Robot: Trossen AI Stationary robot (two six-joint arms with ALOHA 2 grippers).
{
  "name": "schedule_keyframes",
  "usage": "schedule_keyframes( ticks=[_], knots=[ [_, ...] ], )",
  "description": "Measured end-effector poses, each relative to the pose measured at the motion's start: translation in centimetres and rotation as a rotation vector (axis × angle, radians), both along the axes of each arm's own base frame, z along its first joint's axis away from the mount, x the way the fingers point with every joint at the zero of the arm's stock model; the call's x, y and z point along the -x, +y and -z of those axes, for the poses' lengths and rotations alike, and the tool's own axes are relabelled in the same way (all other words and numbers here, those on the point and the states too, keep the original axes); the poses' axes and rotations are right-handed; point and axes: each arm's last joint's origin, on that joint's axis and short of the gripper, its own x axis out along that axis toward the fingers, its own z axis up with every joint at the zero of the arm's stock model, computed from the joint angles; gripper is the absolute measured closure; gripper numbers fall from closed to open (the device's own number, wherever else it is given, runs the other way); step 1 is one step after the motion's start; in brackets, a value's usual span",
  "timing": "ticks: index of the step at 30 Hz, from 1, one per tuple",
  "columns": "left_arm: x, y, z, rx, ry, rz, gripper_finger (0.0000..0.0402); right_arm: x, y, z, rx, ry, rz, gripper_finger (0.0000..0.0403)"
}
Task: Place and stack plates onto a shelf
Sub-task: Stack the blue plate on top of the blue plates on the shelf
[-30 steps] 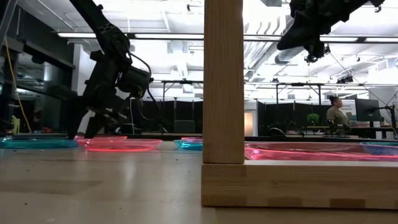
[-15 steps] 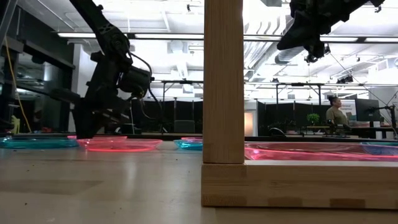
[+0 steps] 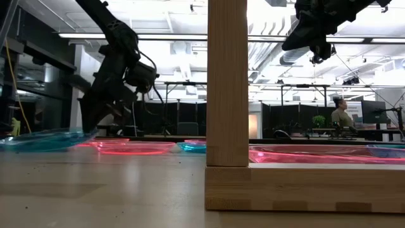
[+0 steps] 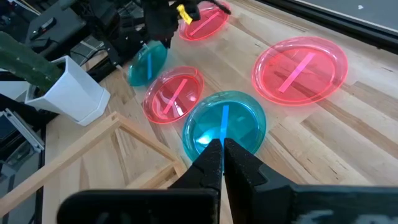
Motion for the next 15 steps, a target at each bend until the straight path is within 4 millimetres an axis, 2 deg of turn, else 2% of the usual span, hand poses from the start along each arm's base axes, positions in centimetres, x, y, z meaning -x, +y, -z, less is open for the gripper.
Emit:
schedule_keyframes(
  ticks=[8, 15],
  knots=[
    [-0.9, 2.1, -3.2, -0.043, -0.050, -0.049, 0.0401, 0.0, 0.0, 0.0, 0.000, 0.000, 0.000, 0.0402],
    [-1.4, 4.2, -7.1, -0.099, -0.102, -0.113, 0.0401, 0.0, 0.0, 0.0, -0.001, 0.000, -0.002, 0.0402]
  ],
)
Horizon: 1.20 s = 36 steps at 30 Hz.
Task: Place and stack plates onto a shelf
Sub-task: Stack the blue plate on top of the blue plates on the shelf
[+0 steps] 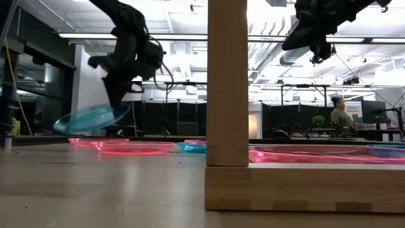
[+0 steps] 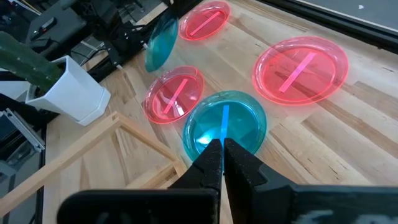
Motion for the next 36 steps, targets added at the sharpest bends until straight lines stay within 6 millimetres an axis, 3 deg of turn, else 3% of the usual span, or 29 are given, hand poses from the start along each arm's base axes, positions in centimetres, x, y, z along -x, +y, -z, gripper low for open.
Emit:
schedule_keyframes(
  ticks=[10, 22, 28, 36],
  knots=[
    [-0.2, 2.5, -5.3, -0.114, -0.124, -0.089, 0.0401, 0.0, 0.0, 0.0, 0.008, 0.001, -0.007, 0.0402],
    [-0.6, 3.6, -13.0, -0.272, -0.347, -0.394, 0.0401, 0.0, 0.0, -0.1, 0.023, -0.003, -0.014, 0.0402],
    [-1.6, 1.3, -15.4, -0.220, -0.456, -0.591, 0.0401, 0.6, -0.2, -2.2, 0.090, -0.079, 0.057, 0.0402],
    [-6.3, -4.2, -16.8, -0.087, -0.658, -0.638, 0.0401, 1.5, -0.2, -5.2, 0.158, -0.251, 0.123, 0.0402]
  ],
)
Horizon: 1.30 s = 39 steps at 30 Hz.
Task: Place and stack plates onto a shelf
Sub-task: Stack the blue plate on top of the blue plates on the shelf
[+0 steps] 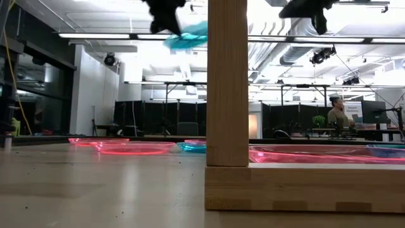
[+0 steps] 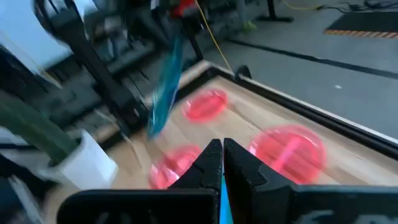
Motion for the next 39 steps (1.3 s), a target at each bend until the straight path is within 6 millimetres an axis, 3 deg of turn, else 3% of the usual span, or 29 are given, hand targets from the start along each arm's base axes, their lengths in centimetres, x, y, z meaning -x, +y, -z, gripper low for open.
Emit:
schedule_keyframes(
  ticks=[6, 11, 16, 21, 26, 29, 32, 39],
  knots=[
    [-2.6, -1.7, -1.0, 0.000, -0.178, -0.139, 0.0401, -2.1, -0.4, -0.1, -0.054, -0.089, 0.039, 0.0378],
    [-2.7, -1.7, -1.2, -0.003, -0.204, -0.231, 0.0401, -4.6, -0.8, 0.1, -0.066, -0.152, 0.042, 0.0290],
    [-2.5, -1.4, -1.1, -0.014, -0.191, -0.303, 0.0401, -5.7, -1.2, 0.6, -0.062, -0.148, 0.089, 0.0196],
    [-2.6, -1.4, -1.2, -0.017, -0.207, -0.308, 0.0401, -7.0, -1.6, 1.6, -0.081, -0.118, 0.115, 0.0162],
    [-3.0, -1.4, -1.1, -0.019, -0.219, -0.303, 0.0401, -7.9, -1.9, 2.3, -0.083, -0.109, 0.123, 0.0162],
    [-3.0, -1.4, -1.2, -0.021, -0.225, -0.303, 0.0401, -8.2, -2.0, 2.2, -0.083, -0.134, 0.127, 0.0182],
    [-3.0, -1.4, -1.2, -0.021, -0.227, -0.304, 0.0401, -8.2, -2.1, 2.2, -0.080, -0.135, 0.148, 0.0226],
    [-3.0, -1.4, -1.2, -0.023, -0.230, -0.302, 0.0401, -8.2, -2.1, 2.2, -0.063, -0.130, 0.153, 0.0369]
  ],
)
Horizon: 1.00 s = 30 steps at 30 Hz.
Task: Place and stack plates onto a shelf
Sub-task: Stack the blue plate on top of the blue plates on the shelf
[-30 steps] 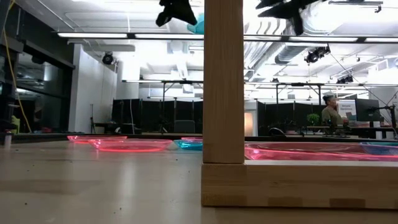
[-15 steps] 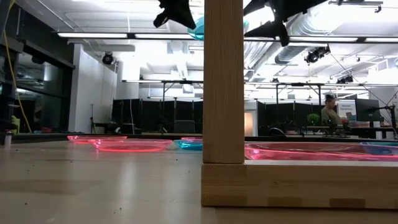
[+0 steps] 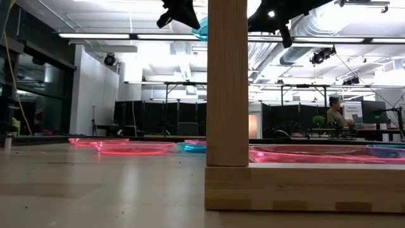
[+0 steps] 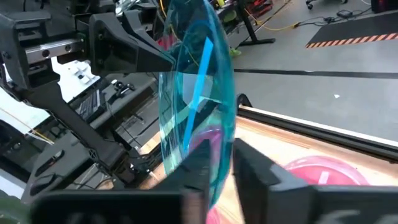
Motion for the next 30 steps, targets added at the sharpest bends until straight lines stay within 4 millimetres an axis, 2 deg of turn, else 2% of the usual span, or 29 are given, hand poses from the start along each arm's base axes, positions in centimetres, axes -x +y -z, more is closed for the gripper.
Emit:
schedule_keyframes(
  ticks=[2, 7, 11, 15, 21, 25, 28, 30],
  knots=[
    [0.0, 0.0, 0.0, -0.005, -0.001, 0.003, 0.0401, 0.0, 0.0, 0.0, 0.004, 0.003, 0.000, 0.0394],
    [-0.2, 0.1, -0.2, -0.025, -0.020, 0.011, 0.0400, 0.0, 0.0, 0.0, 0.021, 0.012, -0.001, 0.0383],
    [-0.4, 0.2, -0.6, -0.060, -0.055, 0.021, 0.0391, 0.0, 0.0, 0.0, 0.034, 0.020, -0.002, 0.0398],
    [-0.5, 0.4, -0.9, -0.044, -0.098, 0.055, 0.0364, 0.4, 0.0, -0.2, 0.045, 0.022, 0.015, 0.0398],
    [0.3, 0.2, -1.6, -0.018, -0.134, 0.111, 0.0302, 1.8, -0.7, -0.7, 0.055, 0.040, 0.072, 0.0401],
    [1.9, -0.4, -3.1, -0.041, -0.163, 0.140, 0.0268, 3.1, -1.0, -1.2, 0.069, 0.061, 0.097, 0.0402],
    [4.3, -1.2, -4.7, -0.162, -0.148, 0.200, 0.0257, 4.6, -1.0, -1.1, 0.055, 0.116, 0.093, 0.0402],
    [5.8, -1.7, -5.4, -0.232, -0.128, 0.216, 0.0257, 5.6, -0.5, -0.8, 0.022, 0.197, 0.029, 0.0402]
  ],
)
